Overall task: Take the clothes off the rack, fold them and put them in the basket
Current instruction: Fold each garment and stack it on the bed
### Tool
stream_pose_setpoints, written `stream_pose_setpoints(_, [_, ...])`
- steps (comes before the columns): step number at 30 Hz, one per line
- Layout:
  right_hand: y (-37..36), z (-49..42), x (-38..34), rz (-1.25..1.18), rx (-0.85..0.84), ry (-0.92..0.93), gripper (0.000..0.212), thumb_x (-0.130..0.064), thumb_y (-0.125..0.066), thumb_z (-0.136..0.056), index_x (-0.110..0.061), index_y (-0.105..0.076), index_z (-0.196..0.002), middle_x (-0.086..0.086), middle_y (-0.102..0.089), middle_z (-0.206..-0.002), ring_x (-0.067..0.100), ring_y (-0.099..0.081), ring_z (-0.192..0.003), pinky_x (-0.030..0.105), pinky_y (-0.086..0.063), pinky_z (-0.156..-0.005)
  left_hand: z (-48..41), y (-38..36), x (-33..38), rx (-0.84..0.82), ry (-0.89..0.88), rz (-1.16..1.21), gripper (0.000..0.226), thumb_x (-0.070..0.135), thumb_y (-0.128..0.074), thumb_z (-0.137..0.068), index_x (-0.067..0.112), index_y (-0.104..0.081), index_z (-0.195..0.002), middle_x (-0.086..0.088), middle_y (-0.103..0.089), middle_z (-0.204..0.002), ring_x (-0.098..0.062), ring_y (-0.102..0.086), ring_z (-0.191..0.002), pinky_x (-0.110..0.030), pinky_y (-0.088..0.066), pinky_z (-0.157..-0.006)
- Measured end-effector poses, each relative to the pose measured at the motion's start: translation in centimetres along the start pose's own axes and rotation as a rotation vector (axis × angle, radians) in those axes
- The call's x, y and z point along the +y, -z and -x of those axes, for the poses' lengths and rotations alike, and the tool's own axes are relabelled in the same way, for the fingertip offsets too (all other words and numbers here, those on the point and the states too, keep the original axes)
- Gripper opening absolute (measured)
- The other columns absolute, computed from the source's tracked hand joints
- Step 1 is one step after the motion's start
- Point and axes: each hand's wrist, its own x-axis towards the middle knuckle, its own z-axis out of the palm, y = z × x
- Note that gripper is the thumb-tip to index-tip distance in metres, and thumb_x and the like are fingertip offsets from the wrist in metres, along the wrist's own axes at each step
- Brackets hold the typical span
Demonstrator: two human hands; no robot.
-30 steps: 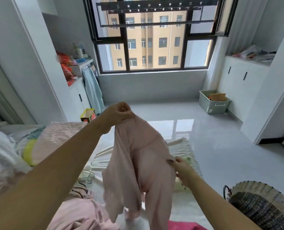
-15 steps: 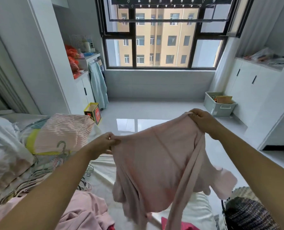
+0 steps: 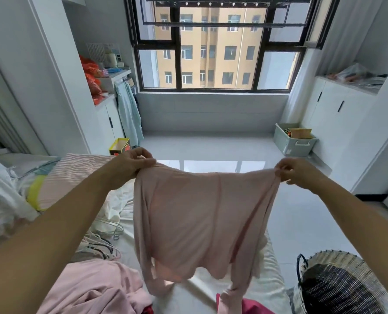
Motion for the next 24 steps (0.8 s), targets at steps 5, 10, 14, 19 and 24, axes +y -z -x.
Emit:
stream_pose_setpoints(5, [-1.7,0.5,-1.9,-0.478,0.043,-0.071,0.013,-0.019,-0.049,-0.096,-0.022,-0.052,-0.084,0.005,-0.051,-0.08,0.016,-0.048,-0.067,0.029,-0.045,-0.061,0.5,1.9,-0.8,-0.152,0.116,-0.248,0.007,0.005,-0.061,-0.087,0.009,-0.061,-0.081,0.001,-0.057,-0.068,-0.005,-0.053,-0.057,-0.013,-0.043,-0.05])
stream_pose_setpoints(10, [-1.8,1.0,-1.6,-0.212,-0.21,0.017,0.013,-0.021,-0.061,-0.089,-0.011,-0.06,-0.081,0.002,-0.055,-0.076,0.014,-0.046,-0.069,0.023,-0.035,-0.06,0.4,1.9,-4.7,0.019,0.109,-0.855,0.014,0.012,-0.065,-0.085,0.012,-0.058,-0.074,0.001,-0.05,-0.065,-0.012,-0.044,-0.062,-0.017,-0.03,-0.05])
stream_pose_setpoints(14, [-0.9,0.8,0.1,-0.444,-0.424,-0.19,0.019,-0.02,-0.058,-0.089,-0.002,-0.062,-0.088,0.007,-0.061,-0.078,0.015,-0.056,-0.069,0.024,-0.047,-0.06,0.0,1.1,-5.5,0.234,-0.016,-0.143,0.021,0.003,-0.055,-0.091,0.017,-0.058,-0.075,-0.004,-0.051,-0.07,-0.014,-0.048,-0.06,-0.023,-0.043,-0.053])
stream_pose_setpoints(19, [-1.6,1.1,3.0,-0.057,-0.659,-0.319,0.024,-0.019,-0.06,-0.089,0.004,-0.068,-0.093,0.01,-0.062,-0.081,0.016,-0.054,-0.072,0.022,-0.047,-0.064,-0.2,-1.4,-5.8,0.257,0.059,0.075,0.019,0.005,-0.052,-0.093,0.016,-0.061,-0.081,0.001,-0.061,-0.072,-0.008,-0.056,-0.06,-0.011,-0.046,-0.051])
stream_pose_setpoints(24, [-1.9,0.5,4.2,-0.489,-0.51,-0.295,0.049,-0.029,-0.088,-0.056,0.001,-0.064,-0.087,0.01,-0.064,-0.08,0.017,-0.06,-0.072,0.023,-0.053,-0.063,-1.4,-0.9,-8.6,0.39,-0.046,-0.688,0.022,0.011,-0.046,-0.096,0.006,-0.065,-0.107,-0.013,-0.066,-0.109,-0.031,-0.057,-0.105,-0.032,-0.04,-0.084])
